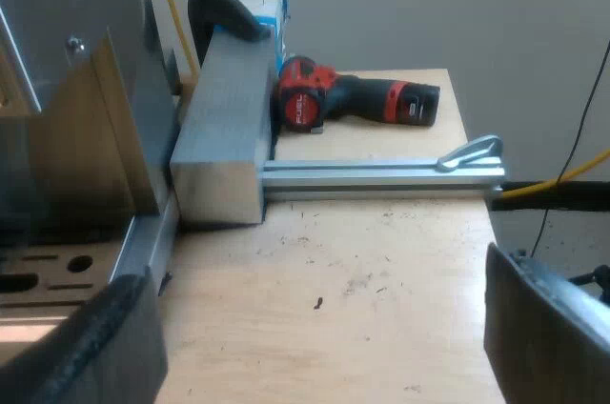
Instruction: Place mug into machine
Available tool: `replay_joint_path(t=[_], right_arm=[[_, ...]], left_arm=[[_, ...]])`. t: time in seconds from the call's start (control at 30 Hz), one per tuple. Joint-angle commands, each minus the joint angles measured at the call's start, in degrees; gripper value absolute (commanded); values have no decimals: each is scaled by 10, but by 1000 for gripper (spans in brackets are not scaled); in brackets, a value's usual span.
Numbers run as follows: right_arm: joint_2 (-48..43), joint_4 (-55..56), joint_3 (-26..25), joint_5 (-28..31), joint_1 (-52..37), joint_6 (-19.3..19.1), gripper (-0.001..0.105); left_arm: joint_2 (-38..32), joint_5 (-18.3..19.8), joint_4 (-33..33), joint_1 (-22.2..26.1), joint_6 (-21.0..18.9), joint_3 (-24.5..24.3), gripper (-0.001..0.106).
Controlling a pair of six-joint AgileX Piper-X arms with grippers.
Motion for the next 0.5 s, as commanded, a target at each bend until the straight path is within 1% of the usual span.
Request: replay_joint_path(t=[0.03,0.13,0.17,0.2,0.27,0.33,0.37,0.4,0.5], right_arm=[[-26,-21,19,-12,1,-2,71],[-26,-35,52,-36,1,-2,71],[-26,-34,67,-46,1,-2,71],[-26,-33,76,-49,1,-2,71],[-26,-30,98,-49,1,-2,71],[-26,-29,111,-49,1,-2,71],[-26,-25,126,-49,1,-2,71],[-26,-23,136,-49,1,-2,71],[-25,-22,157,-49,1,-2,71]], left_arm=[[-80,-7,-55,0,-2,27,91],[-79,-7,-99,0,-2,63,91],[-79,-7,-121,0,-2,91,91],[-79,-4,-131,0,-2,105,91],[-79,-4,-139,0,-2,128,91],[-79,-4,-141,0,-2,137,91],[-79,-4,-142,-1,-2,157,91],[-79,-4,-142,-1,-2,167,91],[-78,-4,-142,-1,-2,185,91]])
